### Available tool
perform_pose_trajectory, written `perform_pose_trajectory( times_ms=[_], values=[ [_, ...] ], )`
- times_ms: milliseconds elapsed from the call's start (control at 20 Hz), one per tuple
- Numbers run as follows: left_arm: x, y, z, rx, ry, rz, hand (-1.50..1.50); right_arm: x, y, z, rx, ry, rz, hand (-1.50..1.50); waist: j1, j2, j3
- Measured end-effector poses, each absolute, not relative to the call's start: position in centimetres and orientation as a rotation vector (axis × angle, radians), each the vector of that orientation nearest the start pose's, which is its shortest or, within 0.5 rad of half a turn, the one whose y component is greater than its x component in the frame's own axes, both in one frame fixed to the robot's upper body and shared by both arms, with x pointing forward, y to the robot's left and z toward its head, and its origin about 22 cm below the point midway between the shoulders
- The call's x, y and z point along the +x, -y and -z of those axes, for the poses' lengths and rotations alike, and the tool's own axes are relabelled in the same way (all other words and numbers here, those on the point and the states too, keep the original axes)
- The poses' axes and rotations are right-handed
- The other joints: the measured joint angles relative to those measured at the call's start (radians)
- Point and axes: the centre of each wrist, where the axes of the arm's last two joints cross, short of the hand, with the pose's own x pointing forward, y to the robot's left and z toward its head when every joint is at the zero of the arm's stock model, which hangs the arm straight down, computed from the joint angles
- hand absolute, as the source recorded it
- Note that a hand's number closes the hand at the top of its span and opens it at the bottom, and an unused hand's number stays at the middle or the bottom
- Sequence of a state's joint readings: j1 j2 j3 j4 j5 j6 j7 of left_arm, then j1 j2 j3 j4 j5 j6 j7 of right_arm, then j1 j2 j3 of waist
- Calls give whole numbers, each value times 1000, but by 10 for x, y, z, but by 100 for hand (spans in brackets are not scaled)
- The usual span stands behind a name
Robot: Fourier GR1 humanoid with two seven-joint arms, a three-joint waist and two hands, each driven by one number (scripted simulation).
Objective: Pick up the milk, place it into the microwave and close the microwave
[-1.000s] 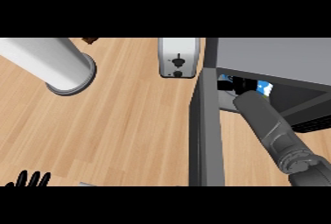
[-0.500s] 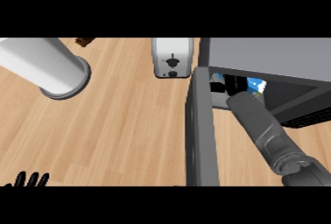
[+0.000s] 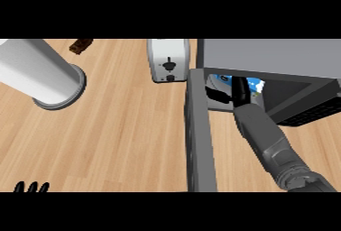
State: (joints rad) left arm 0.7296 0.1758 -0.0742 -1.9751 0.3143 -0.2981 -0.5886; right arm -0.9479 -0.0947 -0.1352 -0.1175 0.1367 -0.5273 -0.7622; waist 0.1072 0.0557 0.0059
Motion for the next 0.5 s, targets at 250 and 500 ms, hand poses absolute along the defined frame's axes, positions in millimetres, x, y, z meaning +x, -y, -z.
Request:
perform_pose_trajectory(
  times_ms=[250, 500],
  values=[
    [61, -276, -7, -197, 1912, -138, -150, 385, 182, 56, -374, 1821, -236, -150, -21, -15, -1],
    [56, -279, -8, -178, 1898, -147, -150, 364, 186, 81, -280, 1830, -186, -150, -44, -30, -2]
  ],
)
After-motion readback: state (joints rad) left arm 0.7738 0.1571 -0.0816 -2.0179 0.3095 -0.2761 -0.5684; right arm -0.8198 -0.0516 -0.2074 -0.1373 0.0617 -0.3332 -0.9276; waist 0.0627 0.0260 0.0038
